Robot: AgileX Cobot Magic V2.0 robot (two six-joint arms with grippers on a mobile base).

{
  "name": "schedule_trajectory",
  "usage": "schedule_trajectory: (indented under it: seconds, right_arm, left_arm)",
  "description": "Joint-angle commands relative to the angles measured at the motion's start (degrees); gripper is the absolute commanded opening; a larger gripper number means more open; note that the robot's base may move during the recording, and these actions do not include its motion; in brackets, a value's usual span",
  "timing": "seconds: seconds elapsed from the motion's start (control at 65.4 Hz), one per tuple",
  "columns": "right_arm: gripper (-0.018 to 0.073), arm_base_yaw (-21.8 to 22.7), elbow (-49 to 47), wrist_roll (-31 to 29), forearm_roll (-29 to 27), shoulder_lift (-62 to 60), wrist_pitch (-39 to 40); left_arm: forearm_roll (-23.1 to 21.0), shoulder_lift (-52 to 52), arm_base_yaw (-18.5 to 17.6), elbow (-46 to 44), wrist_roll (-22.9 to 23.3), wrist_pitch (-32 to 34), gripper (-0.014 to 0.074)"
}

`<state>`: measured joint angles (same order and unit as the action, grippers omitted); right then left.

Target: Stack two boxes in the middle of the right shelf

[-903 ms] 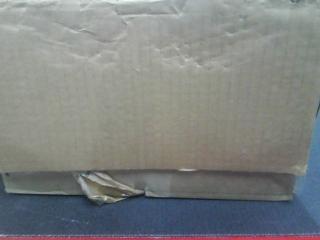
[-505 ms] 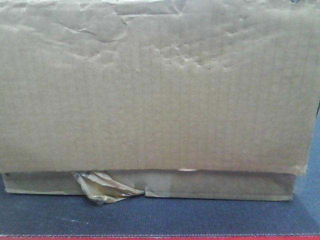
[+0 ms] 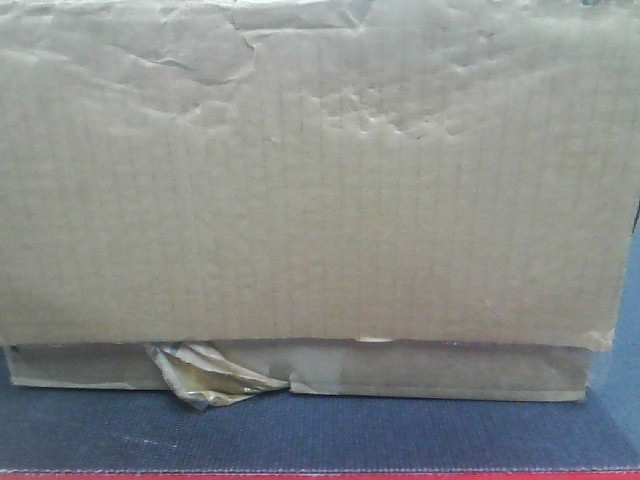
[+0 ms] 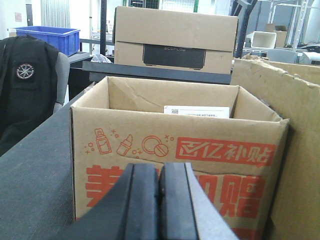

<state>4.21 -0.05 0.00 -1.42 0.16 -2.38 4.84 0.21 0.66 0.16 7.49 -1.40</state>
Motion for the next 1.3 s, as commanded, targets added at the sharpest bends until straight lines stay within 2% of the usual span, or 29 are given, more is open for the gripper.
schedule_trajectory:
  seconds: [0.0,0.321,0.428,0.536,0.658,0.857,1.01,1.102,1.285]
  right_arm:
    - [-0.0162,0.2,0.0,0.0,-0.3,-0.2,0.9]
    - [-0.0162,0.2,0.0,0.0,-0.3,-0.2,0.9]
    - [-0.0162,0.2,0.0,0.0,-0.3,-0.2,0.9]
    - [-0.0162,0.2,0.0,0.0,-0.3,-0.2,0.9]
    - [-0.0162,0.2,0.0,0.0,-0.3,-0.2,0.9]
    - [-0.0162,0.2,0.0,0.0,-0.3,-0.2,0.9]
    - [-0.0162,0.2,0.0,0.0,-0.3,-0.2,0.9]
    - [-0.0162,0.2,0.0,0.0,-0.3,-0.2,0.9]
    - [-0.0162,0.2,0.0,0.0,-0.3,-0.2,0.9]
  left_arm:
    - [-0.2,-0.2,0.2,-0.2,0.0,2.1,-0.0092]
    - [0.1,-0.2,0.2,-0.2,0.0,4.7,-0.0092]
    - [2.6,-0.2,0.2,-2.3,0.0,1.4,-0.0092]
    - [4.0,-0.2,0.2,-9.0,0.0,-5.5,-0.0092]
    - [3.9,2.7,0.2,-20.1,0.0,-18.1,-0.0092]
    - [2.8,19.9,0.2,-38.3,0.0,-35.6,-0.0092]
    - [0.4,35.8,0.2,-51.4,0.0,-52.9,-0.0092]
    - [-1.7,44.2,0.2,-57.2,0.0,-56.3,-0.0092]
    - [-5.2,56.4,0.2,-63.3,0.0,-54.2,-0.0092]
